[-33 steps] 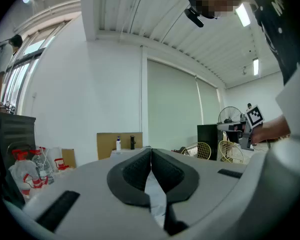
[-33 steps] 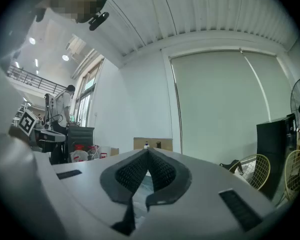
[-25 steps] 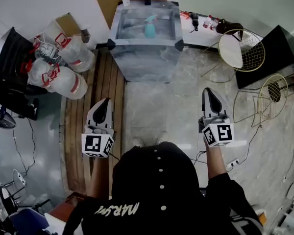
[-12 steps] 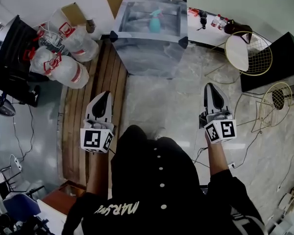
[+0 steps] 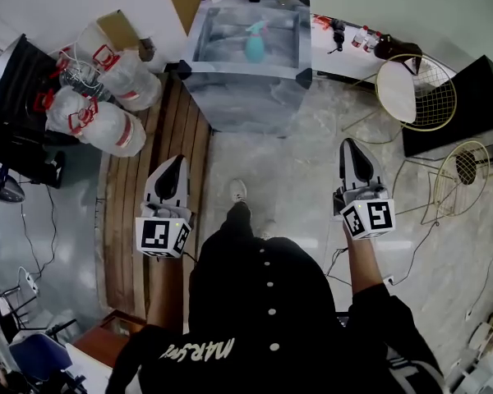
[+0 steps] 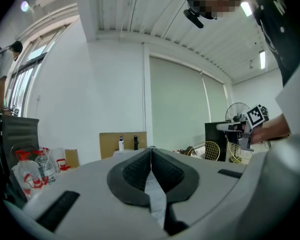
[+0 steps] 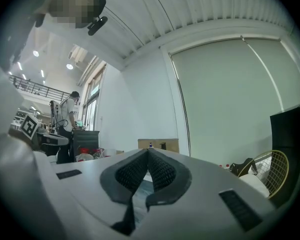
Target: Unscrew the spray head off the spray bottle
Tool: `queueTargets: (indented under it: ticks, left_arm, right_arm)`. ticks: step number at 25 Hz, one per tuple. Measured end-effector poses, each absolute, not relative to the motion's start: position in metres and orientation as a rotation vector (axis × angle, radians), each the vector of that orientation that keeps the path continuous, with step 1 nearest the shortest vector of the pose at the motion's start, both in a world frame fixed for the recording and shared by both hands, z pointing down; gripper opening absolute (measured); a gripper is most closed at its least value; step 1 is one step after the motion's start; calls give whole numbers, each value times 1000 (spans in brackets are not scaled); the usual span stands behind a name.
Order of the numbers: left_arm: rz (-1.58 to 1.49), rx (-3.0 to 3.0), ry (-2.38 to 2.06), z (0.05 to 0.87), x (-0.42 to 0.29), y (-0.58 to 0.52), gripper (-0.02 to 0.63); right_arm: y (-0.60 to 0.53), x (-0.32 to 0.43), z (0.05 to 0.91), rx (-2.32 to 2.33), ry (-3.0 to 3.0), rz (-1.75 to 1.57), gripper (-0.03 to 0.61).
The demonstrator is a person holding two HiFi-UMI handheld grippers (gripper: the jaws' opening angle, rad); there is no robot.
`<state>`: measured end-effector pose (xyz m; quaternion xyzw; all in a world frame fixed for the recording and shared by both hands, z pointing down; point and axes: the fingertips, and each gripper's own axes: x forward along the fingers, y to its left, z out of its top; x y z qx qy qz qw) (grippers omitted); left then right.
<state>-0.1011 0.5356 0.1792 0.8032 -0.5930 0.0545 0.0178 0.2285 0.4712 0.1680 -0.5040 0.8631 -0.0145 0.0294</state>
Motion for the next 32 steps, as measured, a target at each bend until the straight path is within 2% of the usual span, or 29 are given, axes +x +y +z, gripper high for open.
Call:
queueTargets:
  ticks: [16,32]
  left_arm:
    - [121,2554,-1781,167,-129,396,26]
    - [184,2631,-1620,188,-172,291,26]
  right_arm:
    - [350,197,148,-1597,2627,-37,12]
    - [264,144,167,-1677,2627,-86,12]
